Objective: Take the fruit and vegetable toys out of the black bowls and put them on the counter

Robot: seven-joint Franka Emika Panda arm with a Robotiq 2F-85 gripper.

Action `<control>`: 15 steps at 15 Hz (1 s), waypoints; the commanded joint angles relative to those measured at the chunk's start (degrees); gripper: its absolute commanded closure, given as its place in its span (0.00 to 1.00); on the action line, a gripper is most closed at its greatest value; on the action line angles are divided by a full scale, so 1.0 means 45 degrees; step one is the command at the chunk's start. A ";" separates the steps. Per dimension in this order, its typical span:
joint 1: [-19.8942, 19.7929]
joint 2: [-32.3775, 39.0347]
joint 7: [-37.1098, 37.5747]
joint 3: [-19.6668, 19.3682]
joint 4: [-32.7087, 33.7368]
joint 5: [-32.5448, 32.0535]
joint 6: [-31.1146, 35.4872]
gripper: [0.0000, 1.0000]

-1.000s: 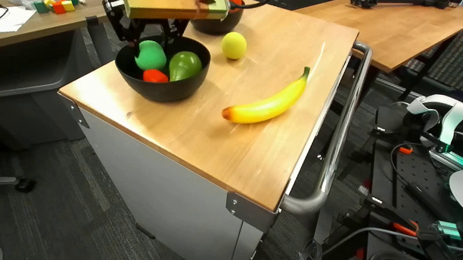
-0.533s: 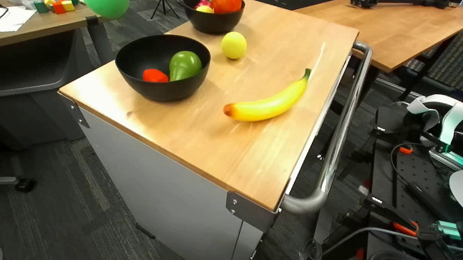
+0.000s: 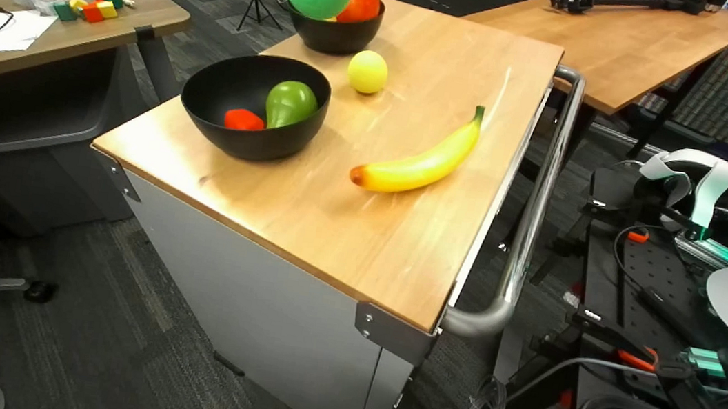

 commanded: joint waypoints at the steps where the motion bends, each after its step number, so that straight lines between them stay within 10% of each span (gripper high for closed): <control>1: -0.0967 -0.0594 0.0602 0.0277 -0.1220 0.0131 -0.0029 0.77; 13: -0.1231 0.2316 0.2537 0.0198 -0.1176 -0.0138 0.0335 0.77; 15: -0.1089 0.2594 0.2865 0.0165 -0.1153 -0.0253 0.0461 0.34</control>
